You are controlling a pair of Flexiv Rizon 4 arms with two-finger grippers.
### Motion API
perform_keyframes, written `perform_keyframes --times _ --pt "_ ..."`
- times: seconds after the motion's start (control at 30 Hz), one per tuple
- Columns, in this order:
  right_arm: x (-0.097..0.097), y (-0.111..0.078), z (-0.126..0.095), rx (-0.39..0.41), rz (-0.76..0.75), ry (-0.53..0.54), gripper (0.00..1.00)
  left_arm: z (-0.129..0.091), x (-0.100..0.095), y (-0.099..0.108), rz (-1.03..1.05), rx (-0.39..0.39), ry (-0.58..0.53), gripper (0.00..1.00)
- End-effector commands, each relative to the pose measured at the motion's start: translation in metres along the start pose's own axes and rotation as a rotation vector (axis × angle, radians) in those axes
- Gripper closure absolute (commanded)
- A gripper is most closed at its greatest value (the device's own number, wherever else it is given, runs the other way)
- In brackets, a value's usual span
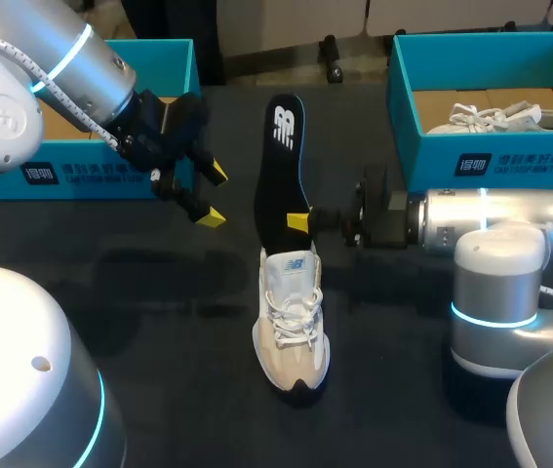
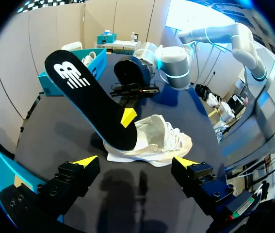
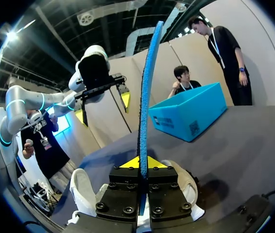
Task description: Take the shoe out of the shoebox, open the shoe tongue, remove and reinsert the insole, then place the shoe into the shoebox
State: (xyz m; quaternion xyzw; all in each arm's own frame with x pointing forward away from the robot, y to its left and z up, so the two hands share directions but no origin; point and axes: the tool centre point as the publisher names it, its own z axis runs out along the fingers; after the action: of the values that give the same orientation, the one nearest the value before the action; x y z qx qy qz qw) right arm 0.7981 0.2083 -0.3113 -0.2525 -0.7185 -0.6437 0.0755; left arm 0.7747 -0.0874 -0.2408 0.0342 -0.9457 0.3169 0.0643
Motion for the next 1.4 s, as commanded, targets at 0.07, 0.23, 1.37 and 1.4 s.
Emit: perform_keyframes --times 0.07,0.23,1.37,1.4 --pt "0.000 -0.005 0.004 0.014 0.002 0.003 1.00 0.000 0.000 0.000 0.000 -0.002 0.000 0.00" --pt "0.002 -0.013 0.003 0.017 0.017 0.002 1.00 0.000 0.000 0.000 0.000 -0.002 0.000 0.00" --pt "0.018 -0.048 0.003 0.072 0.149 -0.042 1.00 0.000 0.000 0.000 0.000 -0.002 0.000 0.00" --pt "0.017 -0.047 0.003 0.074 0.147 -0.042 1.00 0.000 0.000 0.000 0.000 -0.002 0.000 0.00"
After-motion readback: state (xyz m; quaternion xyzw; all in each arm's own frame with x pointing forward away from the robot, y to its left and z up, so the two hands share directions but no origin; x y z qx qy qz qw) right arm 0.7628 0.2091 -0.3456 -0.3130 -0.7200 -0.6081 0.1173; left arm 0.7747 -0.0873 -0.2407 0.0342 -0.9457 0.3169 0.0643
